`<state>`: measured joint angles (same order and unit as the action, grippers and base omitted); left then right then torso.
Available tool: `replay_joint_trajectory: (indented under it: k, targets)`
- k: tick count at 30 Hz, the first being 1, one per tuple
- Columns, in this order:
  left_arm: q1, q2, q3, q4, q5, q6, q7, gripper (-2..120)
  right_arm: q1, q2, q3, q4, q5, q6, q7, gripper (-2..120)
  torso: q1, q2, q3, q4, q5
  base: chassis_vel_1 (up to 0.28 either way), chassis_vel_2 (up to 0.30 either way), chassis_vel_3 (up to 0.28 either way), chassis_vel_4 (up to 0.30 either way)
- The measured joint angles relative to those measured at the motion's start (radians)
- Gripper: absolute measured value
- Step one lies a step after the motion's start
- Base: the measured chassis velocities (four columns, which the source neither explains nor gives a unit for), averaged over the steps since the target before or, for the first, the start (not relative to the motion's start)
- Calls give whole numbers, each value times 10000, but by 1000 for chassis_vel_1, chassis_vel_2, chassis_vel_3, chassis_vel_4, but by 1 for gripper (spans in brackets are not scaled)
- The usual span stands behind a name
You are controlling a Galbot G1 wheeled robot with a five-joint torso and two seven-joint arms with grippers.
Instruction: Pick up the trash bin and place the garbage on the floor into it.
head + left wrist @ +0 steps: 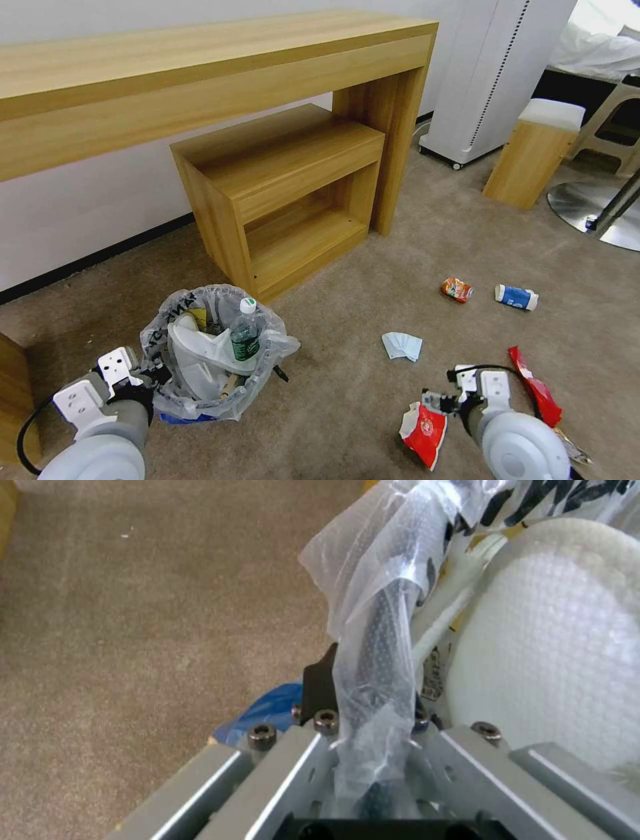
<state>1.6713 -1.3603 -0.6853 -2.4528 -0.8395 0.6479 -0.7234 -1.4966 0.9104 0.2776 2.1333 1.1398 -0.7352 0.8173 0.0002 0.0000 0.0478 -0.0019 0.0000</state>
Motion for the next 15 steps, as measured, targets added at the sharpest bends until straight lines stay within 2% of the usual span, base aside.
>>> replay_joint_trajectory:
  k: [15]
  targets:
    - [97,-190,107,-50,331,-13,11,0,438,424,-583,-1388,239,-110,-337,100,0,0,0,0,0,0,0,0,0]
